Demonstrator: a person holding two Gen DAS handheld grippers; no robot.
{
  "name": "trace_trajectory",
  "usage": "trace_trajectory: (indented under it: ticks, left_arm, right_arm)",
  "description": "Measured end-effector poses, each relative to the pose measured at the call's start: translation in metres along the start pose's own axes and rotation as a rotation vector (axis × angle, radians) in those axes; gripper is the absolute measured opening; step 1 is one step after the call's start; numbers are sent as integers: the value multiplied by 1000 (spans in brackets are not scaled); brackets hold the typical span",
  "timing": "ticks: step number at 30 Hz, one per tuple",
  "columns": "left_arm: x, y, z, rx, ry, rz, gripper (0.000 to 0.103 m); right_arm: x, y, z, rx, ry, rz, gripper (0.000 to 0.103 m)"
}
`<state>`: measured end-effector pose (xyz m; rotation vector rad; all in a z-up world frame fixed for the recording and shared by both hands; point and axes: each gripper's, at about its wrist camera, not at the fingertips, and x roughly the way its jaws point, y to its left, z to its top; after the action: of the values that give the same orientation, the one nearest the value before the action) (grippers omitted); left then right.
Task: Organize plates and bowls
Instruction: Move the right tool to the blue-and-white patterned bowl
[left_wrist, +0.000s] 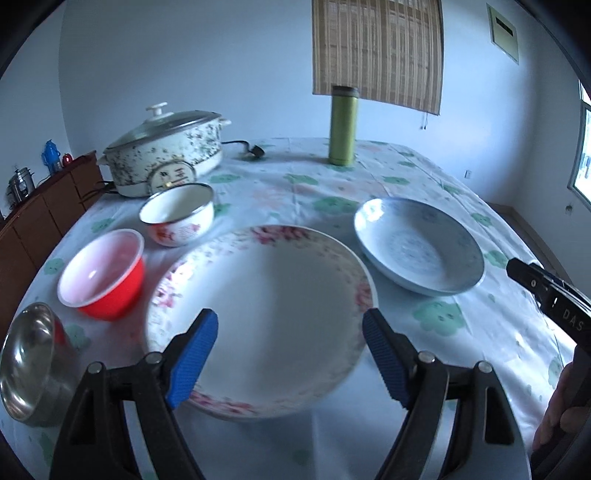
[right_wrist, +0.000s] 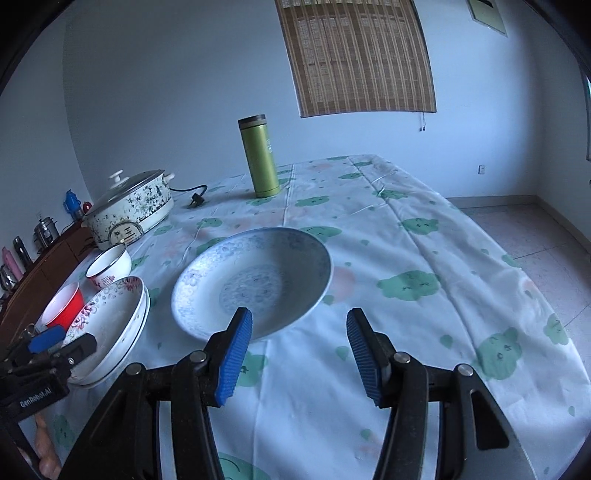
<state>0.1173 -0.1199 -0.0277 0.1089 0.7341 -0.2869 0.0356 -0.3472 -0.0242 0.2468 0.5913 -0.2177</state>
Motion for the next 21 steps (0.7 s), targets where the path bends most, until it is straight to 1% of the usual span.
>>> trace_trajectory:
  ticks: [2, 7, 12, 15, 21]
  left_arm:
    - [0, -8, 0, 11, 4, 9, 82]
    - [0, -23, 0, 33, 2, 29, 82]
    - [1, -36, 4, 58, -7, 36, 82]
    - [3, -46, 9, 80, -9, 28, 82]
    - [14, -59, 21, 86, 7, 10, 82]
  right_arm:
    - [-4, -5, 0, 0, -12, -11, 56]
    - [-7, -18, -1, 20, -5, -6, 56]
    - [-10, -30, -1, 19, -10, -26, 56]
    - [-11, -39, -1, 24, -10, -33, 56]
    - [-8, -48, 1, 30, 0, -34, 56]
